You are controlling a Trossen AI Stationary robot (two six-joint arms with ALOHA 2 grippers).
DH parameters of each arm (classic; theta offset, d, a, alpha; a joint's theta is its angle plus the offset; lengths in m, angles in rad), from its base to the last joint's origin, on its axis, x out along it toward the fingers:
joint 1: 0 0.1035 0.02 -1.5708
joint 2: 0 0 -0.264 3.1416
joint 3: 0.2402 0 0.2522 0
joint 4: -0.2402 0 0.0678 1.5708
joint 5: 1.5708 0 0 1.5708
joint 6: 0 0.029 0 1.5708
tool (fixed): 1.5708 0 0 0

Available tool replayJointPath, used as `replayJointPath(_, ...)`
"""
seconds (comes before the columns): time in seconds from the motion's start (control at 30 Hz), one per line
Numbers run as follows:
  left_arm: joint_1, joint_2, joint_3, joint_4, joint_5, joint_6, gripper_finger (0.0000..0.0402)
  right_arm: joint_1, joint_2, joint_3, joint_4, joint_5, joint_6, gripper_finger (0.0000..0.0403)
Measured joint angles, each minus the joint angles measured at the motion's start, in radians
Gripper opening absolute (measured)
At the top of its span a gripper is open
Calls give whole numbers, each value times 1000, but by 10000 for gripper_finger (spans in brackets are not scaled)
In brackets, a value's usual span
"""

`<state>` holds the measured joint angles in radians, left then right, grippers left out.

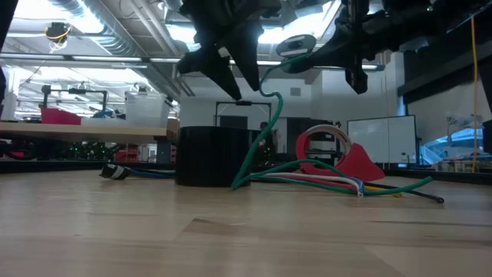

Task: Coil cords
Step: Coil the green wire into the spool

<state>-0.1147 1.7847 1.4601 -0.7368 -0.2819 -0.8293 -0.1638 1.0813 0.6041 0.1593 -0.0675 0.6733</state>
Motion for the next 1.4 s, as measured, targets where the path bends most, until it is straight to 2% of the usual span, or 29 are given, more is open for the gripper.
replayJointPath(0.37,0,4,0,5,10,-9,148,0,0,0,-5,0,-2,3)
replayJointPath(0.47,-7,5,-1,61,17,-16,144,0,0,0,-4,3,-2,3)
replayJointPath(0.6,-13,8,-1,110,19,-27,143,0,0,0,-3,25,-2,3)
replayJointPath(1.1,-16,10,-1,106,17,-59,143,0,0,0,20,28,-2,3)
replayJointPath(1.4,-16,59,-1,118,16,-61,143,0,0,0,39,22,-2,3)
